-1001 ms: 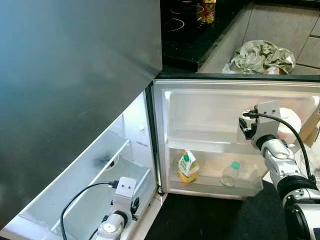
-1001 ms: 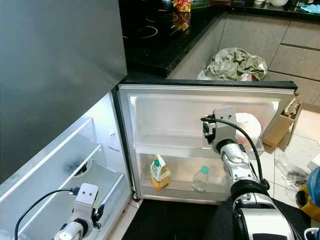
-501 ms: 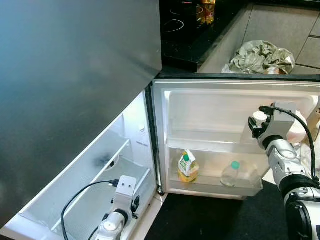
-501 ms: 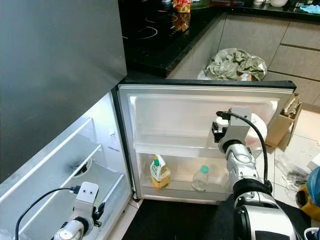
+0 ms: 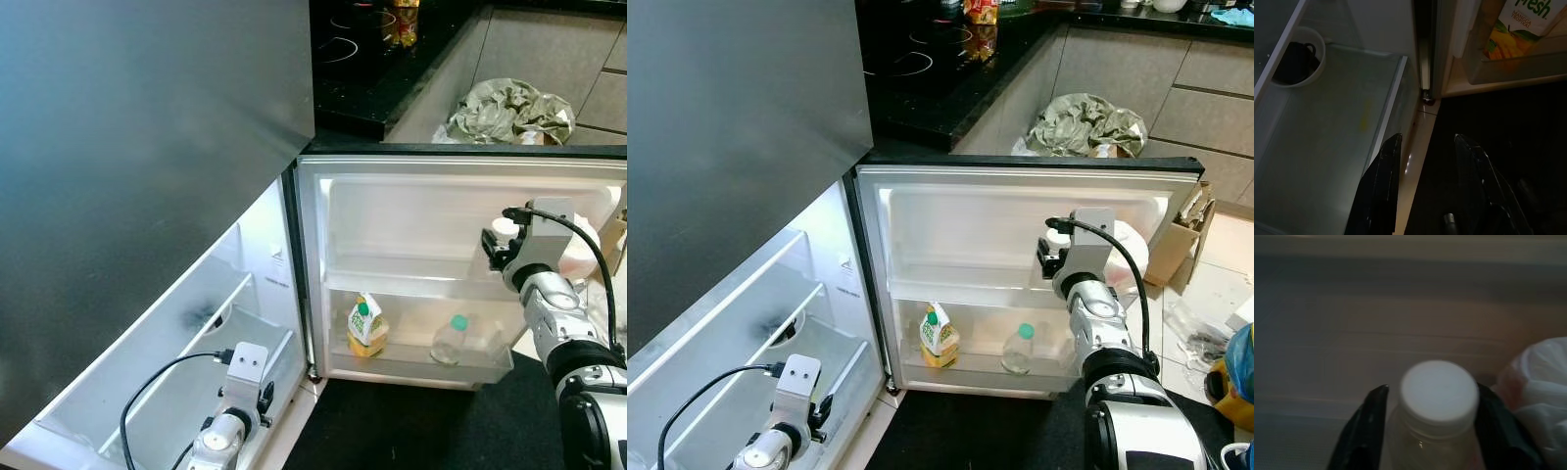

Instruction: Restocking fridge

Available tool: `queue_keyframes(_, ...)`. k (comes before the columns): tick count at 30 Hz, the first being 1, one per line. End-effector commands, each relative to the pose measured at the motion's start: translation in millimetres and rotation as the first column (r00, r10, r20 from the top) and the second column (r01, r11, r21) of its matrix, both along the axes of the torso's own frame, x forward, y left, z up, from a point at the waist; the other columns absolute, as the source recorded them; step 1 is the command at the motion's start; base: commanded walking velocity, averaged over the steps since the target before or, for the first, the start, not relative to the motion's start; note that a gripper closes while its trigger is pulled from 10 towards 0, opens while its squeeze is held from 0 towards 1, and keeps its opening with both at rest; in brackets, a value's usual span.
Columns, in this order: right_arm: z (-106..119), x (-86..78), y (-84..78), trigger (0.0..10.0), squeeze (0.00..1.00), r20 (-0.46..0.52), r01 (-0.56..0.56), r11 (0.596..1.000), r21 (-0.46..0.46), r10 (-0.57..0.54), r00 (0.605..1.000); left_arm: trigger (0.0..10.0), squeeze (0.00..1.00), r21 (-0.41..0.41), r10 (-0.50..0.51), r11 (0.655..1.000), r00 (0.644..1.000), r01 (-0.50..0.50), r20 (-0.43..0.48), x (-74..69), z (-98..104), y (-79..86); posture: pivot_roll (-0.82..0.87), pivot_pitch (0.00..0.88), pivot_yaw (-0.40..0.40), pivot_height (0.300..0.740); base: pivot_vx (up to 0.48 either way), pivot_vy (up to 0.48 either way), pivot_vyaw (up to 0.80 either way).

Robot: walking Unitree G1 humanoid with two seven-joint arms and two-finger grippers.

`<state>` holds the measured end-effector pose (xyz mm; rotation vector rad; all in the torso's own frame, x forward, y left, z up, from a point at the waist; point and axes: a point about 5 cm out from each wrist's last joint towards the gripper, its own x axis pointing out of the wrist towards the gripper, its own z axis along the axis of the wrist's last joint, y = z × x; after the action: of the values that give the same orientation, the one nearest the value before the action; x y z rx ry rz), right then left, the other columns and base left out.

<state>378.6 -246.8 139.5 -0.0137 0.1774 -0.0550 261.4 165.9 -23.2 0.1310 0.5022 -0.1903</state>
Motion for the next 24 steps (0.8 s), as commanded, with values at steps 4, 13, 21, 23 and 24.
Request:
queue_keyframes(4,2.9,3.2,6.2,10.0,1.0,-0.002,-0.029,1.0,-0.003,0.029,1.0,10.0,0.0,0.008,0.014,1.0,0.999,-0.013,-0.029,-5.2,-5.0,4.0,-0.07,0.111,0.022,0.726,0.0,0.0,0.0)
queue_keyframes(13,15.3,9.6,16.3,10.0,0.0,0.033,-0.086,0.996,-0.005,0.087,0.996,10.0,0.0,0.007,0.015,1.0,0.999,-0.015,-0.028,-4.5,-4.7,3.7,-0.07,0.111,0.022,0.726,0.0,0.0,0.0)
queue_keyframes(21,47.8,22.7,38.2,10.0,0.0,0.077,-0.191,0.978,-0.085,0.197,0.977,10.0,0.0,0.007,0.015,1.0,1.0,-0.015,-0.028,-4.1,-4.4,4.3,-0.07,0.113,0.023,0.726,0.0,0.0,0.0)
queue_keyframes(23,58.2,25.7,43.9,10.0,0.0,0.09,-0.212,0.972,-0.1,0.221,0.971,10.0,0.0,0.007,0.015,1.0,1.0,-0.014,-0.028,-3.9,-4.3,4.3,-0.07,0.113,0.023,0.726,0.0,0.0,0.0)
queue_keyframes(24,58.2,25.7,43.9,10.0,0.0,0.09,-0.212,0.972,-0.1,0.221,0.971,10.0,0.0,0.007,0.015,1.0,1.0,-0.014,-0.028,-3.9,-4.3,4.3,-0.07,0.113,0.023,0.726,0.0,0.0,0.0)
